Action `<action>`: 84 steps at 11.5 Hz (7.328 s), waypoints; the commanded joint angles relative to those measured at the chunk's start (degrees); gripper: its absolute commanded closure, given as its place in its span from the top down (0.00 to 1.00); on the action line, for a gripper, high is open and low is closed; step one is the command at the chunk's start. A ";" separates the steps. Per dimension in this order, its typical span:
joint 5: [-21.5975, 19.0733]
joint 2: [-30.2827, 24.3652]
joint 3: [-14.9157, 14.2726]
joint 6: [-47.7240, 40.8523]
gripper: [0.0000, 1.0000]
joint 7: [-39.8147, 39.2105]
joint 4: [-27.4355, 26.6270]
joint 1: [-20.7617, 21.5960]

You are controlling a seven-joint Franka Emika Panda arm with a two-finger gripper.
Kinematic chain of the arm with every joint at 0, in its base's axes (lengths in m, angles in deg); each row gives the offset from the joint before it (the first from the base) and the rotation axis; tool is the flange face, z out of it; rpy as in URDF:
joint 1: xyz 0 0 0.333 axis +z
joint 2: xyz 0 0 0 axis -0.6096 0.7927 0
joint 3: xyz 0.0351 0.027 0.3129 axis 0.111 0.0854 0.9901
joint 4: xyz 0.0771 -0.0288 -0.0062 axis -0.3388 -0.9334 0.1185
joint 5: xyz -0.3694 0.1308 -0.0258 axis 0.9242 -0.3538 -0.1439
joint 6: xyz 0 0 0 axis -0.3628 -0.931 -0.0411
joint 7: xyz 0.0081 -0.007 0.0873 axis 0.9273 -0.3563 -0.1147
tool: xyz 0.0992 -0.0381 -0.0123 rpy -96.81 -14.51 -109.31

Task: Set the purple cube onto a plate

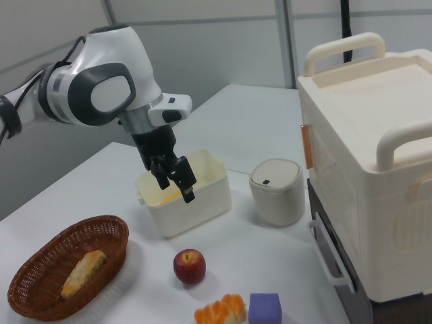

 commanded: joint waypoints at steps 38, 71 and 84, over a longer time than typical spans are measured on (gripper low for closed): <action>-0.04 -0.79 0.54 -9.88 1.00 1.46 -1.48 2.58; 3.56 13.72 -0.25 21.95 1.00 -33.79 -14.93 -17.90; -5.40 12.92 -0.17 13.42 1.00 -51.11 -12.30 -20.71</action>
